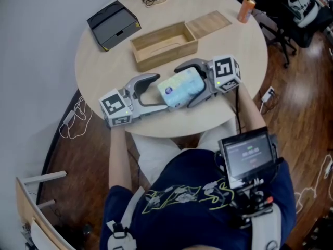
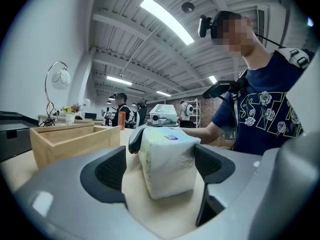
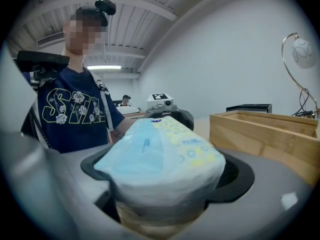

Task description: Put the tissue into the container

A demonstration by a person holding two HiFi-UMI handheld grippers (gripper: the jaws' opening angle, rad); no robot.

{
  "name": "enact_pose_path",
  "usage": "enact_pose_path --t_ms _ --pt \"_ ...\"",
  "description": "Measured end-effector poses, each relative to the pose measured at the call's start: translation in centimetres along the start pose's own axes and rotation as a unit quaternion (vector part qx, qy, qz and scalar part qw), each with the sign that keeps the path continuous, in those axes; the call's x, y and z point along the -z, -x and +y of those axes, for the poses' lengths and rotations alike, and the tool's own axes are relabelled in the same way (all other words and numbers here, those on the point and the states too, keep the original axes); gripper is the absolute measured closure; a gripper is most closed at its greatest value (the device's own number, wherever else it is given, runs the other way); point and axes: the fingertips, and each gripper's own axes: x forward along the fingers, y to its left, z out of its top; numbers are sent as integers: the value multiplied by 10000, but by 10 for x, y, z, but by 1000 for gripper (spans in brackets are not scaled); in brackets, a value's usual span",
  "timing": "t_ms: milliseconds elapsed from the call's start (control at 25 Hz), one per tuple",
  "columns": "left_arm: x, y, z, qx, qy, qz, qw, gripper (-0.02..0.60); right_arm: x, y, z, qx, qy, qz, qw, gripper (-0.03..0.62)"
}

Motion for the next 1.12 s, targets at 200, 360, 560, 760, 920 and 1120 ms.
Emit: enact_pose_path --t_ms 200,360,560,760,920,1120 --pt "-3 -5 -18 393 -40 -92 9992 248 -6 0 3 21 88 -318 9995 152" --pt "-54 10 -17 333 181 -1086 9934 256 -51 17 3 91 -110 -1243 9921 163" --pt "-137 35 50 -549 -479 -932 9930 279 -140 58 -57 866 492 -1272 9869 161" --pt "-125 44 139 -1283 -566 193 9899 501 -138 68 -161 1916 231 -404 9804 158" --pt "-80 40 165 -1384 -361 710 9872 538 -99 56 -191 2004 -31 293 9793 151" --pt "-73 63 158 -1759 -455 430 9824 529 -91 50 -165 1692 338 556 9834 11"
